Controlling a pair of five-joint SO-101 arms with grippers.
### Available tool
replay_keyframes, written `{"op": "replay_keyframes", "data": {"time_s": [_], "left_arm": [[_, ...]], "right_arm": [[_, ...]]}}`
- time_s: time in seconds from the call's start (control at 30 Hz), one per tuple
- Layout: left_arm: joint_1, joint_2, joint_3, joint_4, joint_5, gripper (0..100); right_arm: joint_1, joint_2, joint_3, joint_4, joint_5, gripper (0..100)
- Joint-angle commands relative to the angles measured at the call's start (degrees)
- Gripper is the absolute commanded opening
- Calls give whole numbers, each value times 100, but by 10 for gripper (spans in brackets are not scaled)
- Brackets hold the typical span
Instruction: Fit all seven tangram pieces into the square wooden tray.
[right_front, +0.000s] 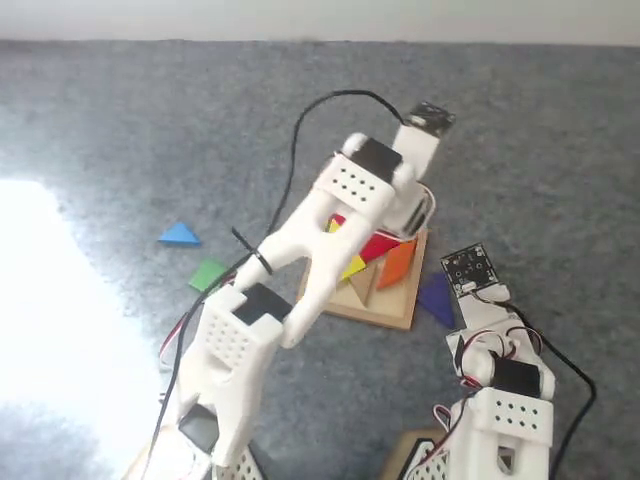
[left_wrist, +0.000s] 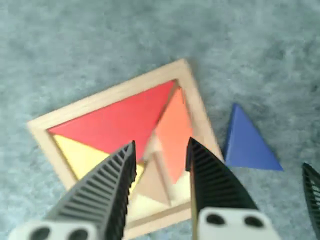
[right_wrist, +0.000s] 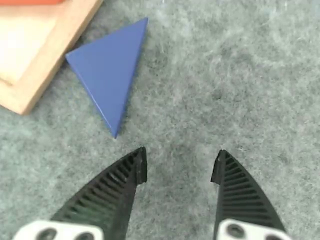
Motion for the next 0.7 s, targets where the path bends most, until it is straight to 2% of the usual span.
{"op": "replay_keyframes", "data": {"time_s": [0.0,0.17,0.27,0.37,0.5,0.6,0.67], "left_arm": [[-334,-545,-356,413,-88,159],[-325,-1987,-119,545,-369,159],[-378,-2796,840,422,-519,159],[-378,-3420,2738,-343,-589,159],[-580,-4352,5499,-2136,-800,159],[-747,-4756,6703,-2910,-905,160],[-844,-4756,6976,-2980,-905,160]], "right_arm": [[-40,22,-18,-66,53,216],[-40,22,-18,-75,53,216],[-40,22,-18,-75,53,216],[-40,22,-18,-84,62,216],[-40,22,-18,-75,62,216],[-40,22,-18,-75,62,216],[-40,22,-18,-75,53,216]]}}
